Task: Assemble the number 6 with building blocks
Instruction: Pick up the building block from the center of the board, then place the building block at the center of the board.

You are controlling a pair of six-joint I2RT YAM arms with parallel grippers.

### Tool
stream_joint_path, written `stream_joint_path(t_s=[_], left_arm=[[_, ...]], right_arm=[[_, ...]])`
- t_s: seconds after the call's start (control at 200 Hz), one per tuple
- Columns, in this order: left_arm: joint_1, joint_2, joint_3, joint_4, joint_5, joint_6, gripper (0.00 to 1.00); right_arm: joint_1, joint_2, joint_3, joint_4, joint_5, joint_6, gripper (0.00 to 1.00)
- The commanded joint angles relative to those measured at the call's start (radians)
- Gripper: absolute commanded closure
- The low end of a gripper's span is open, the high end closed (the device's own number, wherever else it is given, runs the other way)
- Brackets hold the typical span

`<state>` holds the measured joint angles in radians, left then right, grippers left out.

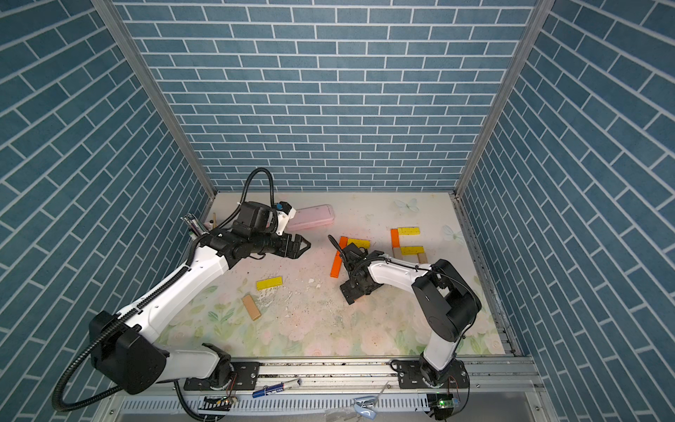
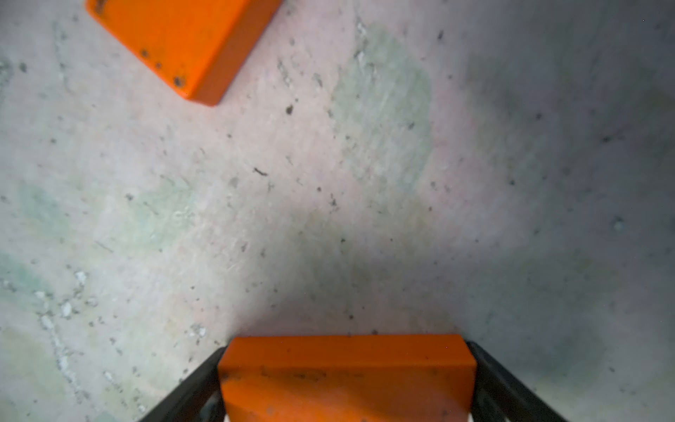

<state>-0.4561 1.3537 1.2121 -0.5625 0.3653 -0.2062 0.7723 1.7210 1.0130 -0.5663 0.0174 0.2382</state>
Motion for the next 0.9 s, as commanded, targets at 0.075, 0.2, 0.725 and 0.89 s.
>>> stream_joint_path(t_s=[0.075,0.2,0.725,0.89], left_arm=[[0.008,-0.009,-0.011,0.008,0.013,-0.009,0.07],[0.008,-0.013,-0.014,0.012,0.018,-0.013,0.07],[0.007,-0.021,-0.019,0.030,0.041,-0.034,0.08],[0.007,-0.024,-0.020,0.028,0.043,-0.032,0.08]], right_arm=[[-0.009,0.001,0.027,-0.003,0.056,0.113,0.15],[-0.026,-0.010,0.033,0.012,0.040,0.153,0.22],[-0.168,0.053,0.136,0.092,0.020,0.417,0.19],[-0.173,0.164,0.231,0.064,0.021,0.450,0.16]])
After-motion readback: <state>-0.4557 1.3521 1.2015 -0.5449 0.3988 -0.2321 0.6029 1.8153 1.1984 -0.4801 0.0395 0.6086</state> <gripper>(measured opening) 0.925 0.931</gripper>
